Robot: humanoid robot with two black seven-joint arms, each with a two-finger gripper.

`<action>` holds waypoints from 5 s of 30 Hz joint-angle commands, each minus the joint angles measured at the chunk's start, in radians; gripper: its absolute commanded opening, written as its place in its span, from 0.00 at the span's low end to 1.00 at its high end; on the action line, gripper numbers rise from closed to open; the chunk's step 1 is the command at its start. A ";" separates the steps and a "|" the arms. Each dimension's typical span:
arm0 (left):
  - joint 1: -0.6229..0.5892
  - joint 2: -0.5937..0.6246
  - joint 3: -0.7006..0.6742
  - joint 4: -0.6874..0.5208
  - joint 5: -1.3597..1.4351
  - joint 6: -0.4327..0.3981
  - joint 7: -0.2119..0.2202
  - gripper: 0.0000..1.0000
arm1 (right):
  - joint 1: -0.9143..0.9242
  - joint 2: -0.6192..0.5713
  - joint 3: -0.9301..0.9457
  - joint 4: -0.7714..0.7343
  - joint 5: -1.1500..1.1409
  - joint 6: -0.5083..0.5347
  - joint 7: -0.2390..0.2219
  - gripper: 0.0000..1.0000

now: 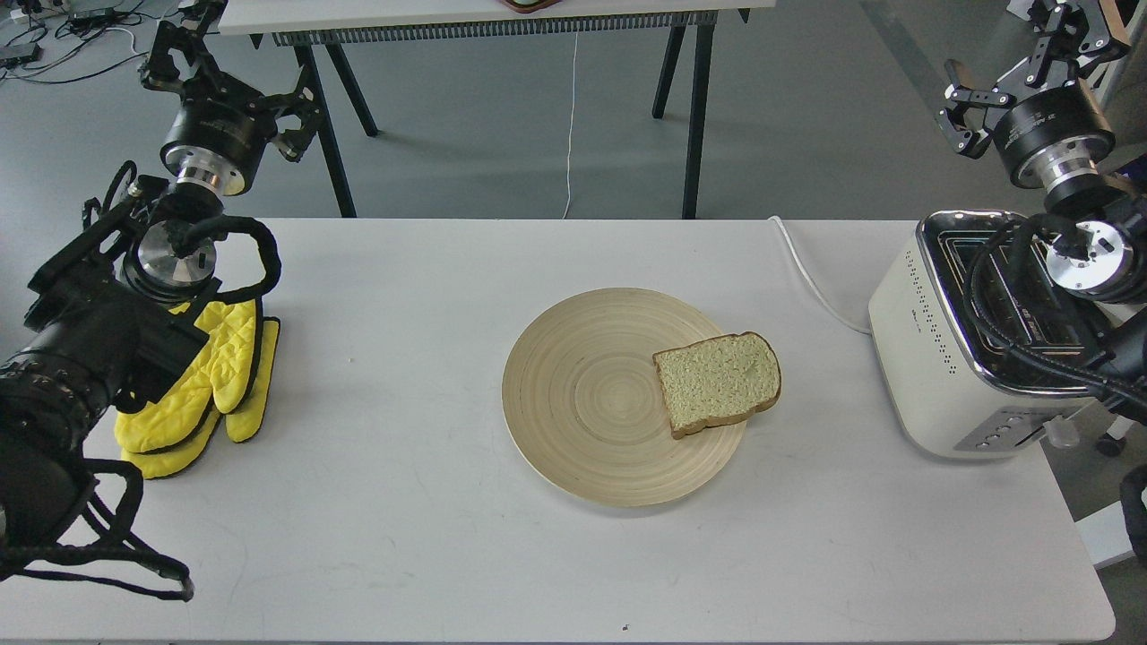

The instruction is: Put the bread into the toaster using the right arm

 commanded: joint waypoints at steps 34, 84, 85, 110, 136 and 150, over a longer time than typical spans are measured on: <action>0.002 0.001 0.003 0.000 -0.002 0.000 -0.001 1.00 | -0.512 -0.147 -0.380 0.674 -0.604 -0.503 0.009 0.99; 0.002 -0.001 0.004 0.000 -0.002 0.000 -0.001 1.00 | -0.268 -0.418 -0.554 0.753 -0.613 -0.638 -0.006 0.05; 0.002 -0.001 0.004 0.000 -0.002 0.000 -0.001 1.00 | -0.244 -0.468 -0.554 0.777 -0.613 -0.636 -0.006 0.05; 0.002 -0.001 0.004 0.000 -0.002 0.000 -0.003 1.00 | -0.191 -0.858 -0.641 0.794 -0.961 -0.627 -0.023 0.05; 0.002 -0.001 0.004 0.000 -0.002 0.000 -0.001 1.00 | -0.199 -0.680 -0.549 0.705 -0.883 -0.655 -0.017 0.83; 0.000 -0.002 0.004 0.000 -0.002 0.000 -0.003 1.00 | -0.188 -0.412 -0.111 0.595 -0.276 -0.414 -0.025 1.00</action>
